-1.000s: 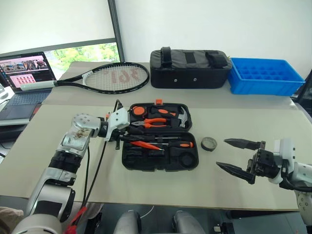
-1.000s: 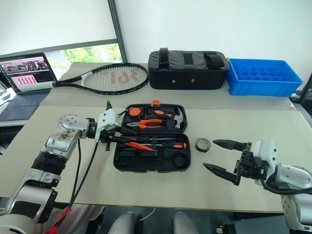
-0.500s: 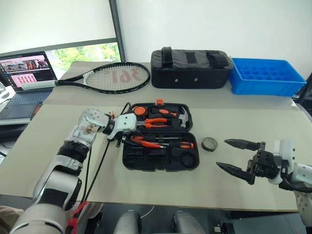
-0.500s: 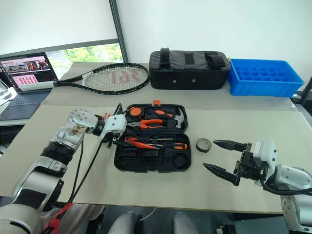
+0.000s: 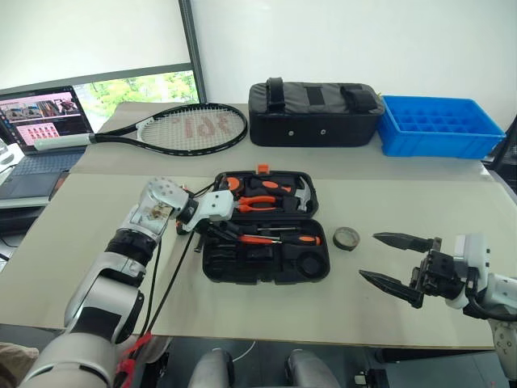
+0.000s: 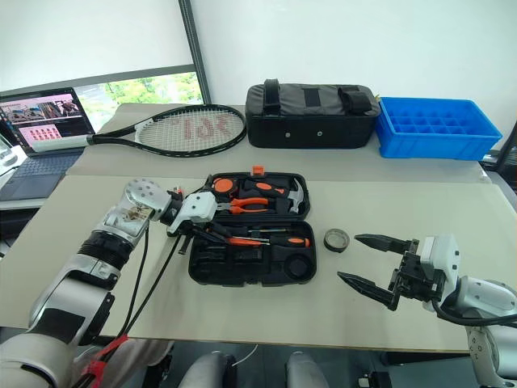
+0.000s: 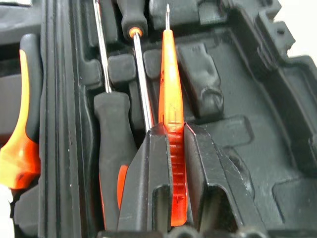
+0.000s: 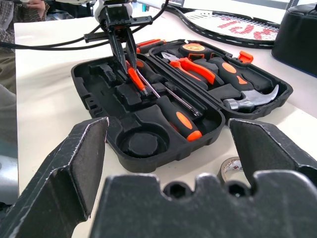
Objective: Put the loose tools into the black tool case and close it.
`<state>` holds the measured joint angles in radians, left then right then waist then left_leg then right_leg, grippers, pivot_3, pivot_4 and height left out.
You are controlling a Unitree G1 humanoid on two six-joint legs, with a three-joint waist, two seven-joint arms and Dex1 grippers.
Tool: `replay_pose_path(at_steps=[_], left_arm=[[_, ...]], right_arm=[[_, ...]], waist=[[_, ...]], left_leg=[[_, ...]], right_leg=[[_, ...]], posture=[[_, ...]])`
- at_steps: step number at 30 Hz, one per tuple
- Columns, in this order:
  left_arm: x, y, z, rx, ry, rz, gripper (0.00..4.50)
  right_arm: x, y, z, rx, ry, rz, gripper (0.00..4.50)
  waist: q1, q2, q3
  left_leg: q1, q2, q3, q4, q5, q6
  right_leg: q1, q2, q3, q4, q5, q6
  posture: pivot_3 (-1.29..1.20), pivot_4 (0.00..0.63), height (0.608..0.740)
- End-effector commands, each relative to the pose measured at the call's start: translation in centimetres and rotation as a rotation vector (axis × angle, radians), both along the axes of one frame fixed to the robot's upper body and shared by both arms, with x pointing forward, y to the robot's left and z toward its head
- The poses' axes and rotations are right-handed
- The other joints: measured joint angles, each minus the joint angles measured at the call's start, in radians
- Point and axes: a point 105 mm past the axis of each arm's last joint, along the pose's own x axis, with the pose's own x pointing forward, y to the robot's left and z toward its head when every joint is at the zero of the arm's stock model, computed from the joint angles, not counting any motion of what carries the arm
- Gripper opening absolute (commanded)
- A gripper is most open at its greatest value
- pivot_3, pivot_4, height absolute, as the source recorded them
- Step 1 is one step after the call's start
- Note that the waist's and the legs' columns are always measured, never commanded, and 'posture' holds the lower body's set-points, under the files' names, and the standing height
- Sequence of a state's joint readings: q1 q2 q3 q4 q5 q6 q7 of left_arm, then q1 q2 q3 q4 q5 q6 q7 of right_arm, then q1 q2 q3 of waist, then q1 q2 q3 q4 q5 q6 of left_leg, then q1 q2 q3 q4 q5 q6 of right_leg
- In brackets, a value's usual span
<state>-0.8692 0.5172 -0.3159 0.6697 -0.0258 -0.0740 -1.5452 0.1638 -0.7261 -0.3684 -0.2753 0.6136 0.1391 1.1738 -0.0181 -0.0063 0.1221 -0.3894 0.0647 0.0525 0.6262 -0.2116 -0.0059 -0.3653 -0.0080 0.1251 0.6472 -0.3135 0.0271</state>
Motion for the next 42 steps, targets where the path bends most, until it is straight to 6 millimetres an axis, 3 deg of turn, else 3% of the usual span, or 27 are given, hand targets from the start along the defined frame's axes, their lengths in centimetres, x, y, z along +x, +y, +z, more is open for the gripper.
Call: replay_pose_path(at_steps=[1, 5, 12, 17, 33, 42], left_arm=[[0.7, 0.8, 2.8, -0.042, -0.043, 0.043, 0.0], [-1.2, 2.0, 2.4, 0.039, 0.037, 0.036, 0.0], [-3.5, 1.0, 1.0, 0.077, 0.113, 0.072, 0.0], [-2.1, 1.8, -0.4, 0.144, 0.077, 0.192, 0.0], [-2.2, 1.0, -0.7, 0.204, 0.094, 0.157, 0.0], [-1.3, 1.0, -0.9, 0.193, 0.057, 0.181, 0.0]], right_arm=[[-0.1, 0.0, 1.4, 0.005, -0.066, 0.004, 4.5], [0.0, 0.1, 1.3, 0.003, -0.064, 0.01, 4.5], [0.2, 0.4, 1.2, 0.008, -0.062, 0.026, 4.5], [0.3, 0.4, 1.2, 0.002, -0.061, 0.033, 4.5], [0.3, 0.3, 1.3, 0.0, -0.069, 0.028, 4.5], [0.3, 0.2, 1.2, -0.001, -0.072, 0.022, 4.5]], waist=[[0.0, 0.0, 0.0], [-0.005, 0.0, 0.0], [0.004, 0.001, -0.001], [0.004, 0.001, 0.0], [0.0, 0.002, -0.001], [0.0, 0.001, 0.0]], left_leg=[[0.0, 0.0, 0.0, 0.0, 0.0, 0.0], [0.0, 0.0, 0.0, 0.0, 0.0, 0.0], [0.0, 0.0, 0.0, 0.0, 0.0, 0.0], [0.001, 0.0, -0.001, 0.0, 0.0, 0.0], [0.001, 0.0, -0.001, 0.0, 0.0, 0.0], [0.001, 0.0, -0.001, 0.0, 0.0, 0.0]], right_leg=[[0.0, 0.0, 0.0, 0.0, 0.0, 0.0], [0.0, 0.0, 0.0, 0.0, 0.0, 0.0], [0.0, 0.0, 0.0, 0.0, 0.0, 0.0], [0.001, 0.0, 0.0, 0.0, 0.0, 0.0], [0.002, 0.0, 0.0, 0.0, 0.0, -0.001], [0.002, 0.0, 0.0, 0.0, 0.0, -0.001]], posture=[[0.0, 0.15, 0.708], [0.0, 0.15, 0.708], [0.0, 0.15, 0.708], [0.0, 0.15, 0.708], [0.0, 0.15, 0.708], [0.0, 0.15, 0.708]])
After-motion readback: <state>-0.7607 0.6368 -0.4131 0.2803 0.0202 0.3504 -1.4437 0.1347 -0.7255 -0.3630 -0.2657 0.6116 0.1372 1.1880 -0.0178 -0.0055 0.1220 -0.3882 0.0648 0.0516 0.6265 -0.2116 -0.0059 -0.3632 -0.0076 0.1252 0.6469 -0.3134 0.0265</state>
